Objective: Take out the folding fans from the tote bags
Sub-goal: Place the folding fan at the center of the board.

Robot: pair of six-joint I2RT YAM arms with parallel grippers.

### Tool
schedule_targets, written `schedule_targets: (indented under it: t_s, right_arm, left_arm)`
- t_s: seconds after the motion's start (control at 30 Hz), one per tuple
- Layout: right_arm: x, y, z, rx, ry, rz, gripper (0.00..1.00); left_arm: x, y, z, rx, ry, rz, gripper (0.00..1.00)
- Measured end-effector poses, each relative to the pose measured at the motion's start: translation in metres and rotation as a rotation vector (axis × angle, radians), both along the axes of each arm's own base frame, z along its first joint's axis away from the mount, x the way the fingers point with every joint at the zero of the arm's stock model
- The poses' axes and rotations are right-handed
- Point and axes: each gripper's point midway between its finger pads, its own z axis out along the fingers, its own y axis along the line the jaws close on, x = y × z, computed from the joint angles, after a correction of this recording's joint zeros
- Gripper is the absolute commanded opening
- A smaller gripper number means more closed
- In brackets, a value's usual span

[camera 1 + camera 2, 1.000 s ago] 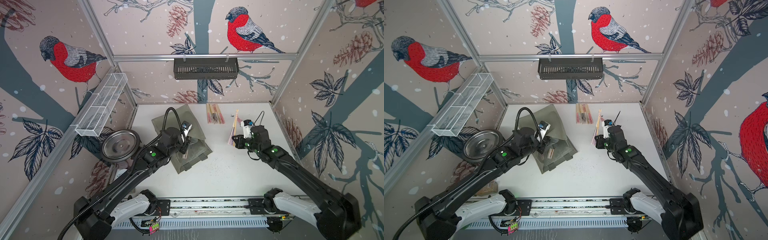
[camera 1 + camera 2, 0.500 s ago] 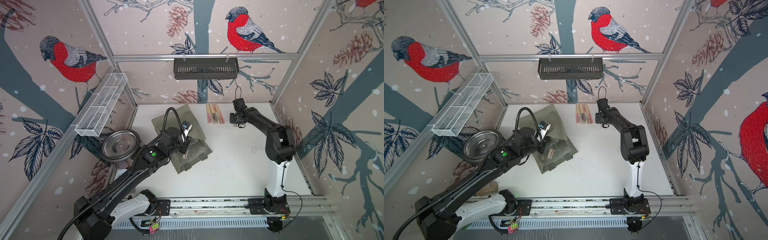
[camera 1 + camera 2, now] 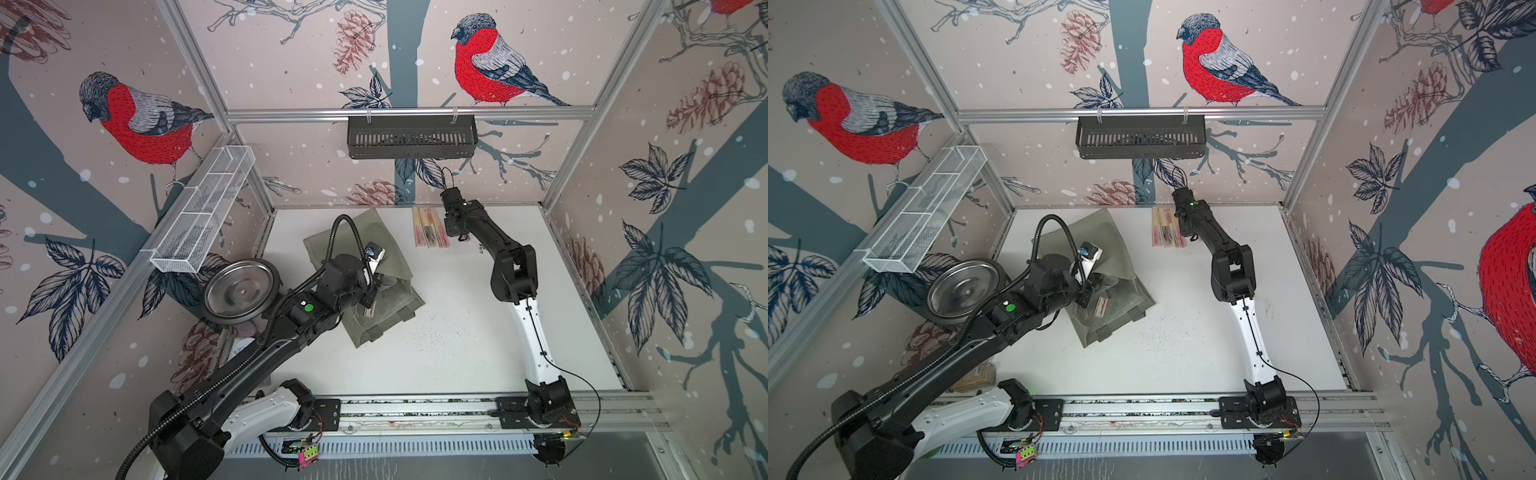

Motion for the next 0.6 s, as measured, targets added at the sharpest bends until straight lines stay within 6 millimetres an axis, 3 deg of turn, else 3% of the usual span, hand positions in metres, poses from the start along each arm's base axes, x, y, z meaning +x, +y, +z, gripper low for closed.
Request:
schedule_targets:
  t_s: [0.17, 0.27, 0.43, 0.6]
  right_arm:
    - [-0.004, 0.012, -0.023, -0.048, 0.030, 0.037, 0.12]
    - [-0.005, 0.013, -0.031, -0.060, 0.042, 0.039, 0.19]
    - [-0.003, 0.018, -0.027, -0.053, 0.026, 0.048, 0.43]
    - [-0.006, 0.039, -0.003, 0.019, 0.005, 0.094, 0.51]
  left_arm:
    - [0.000, 0.000, -0.001, 0.003, 0.003, 0.000, 0.00]
    - [0.001, 0.000, -0.002, 0.004, 0.005, 0.000, 0.00]
    - [0.001, -0.001, -0.003, 0.006, 0.007, 0.000, 0.00]
    - [0.001, -0.001, -0.003, 0.007, 0.008, 0.000, 0.00]
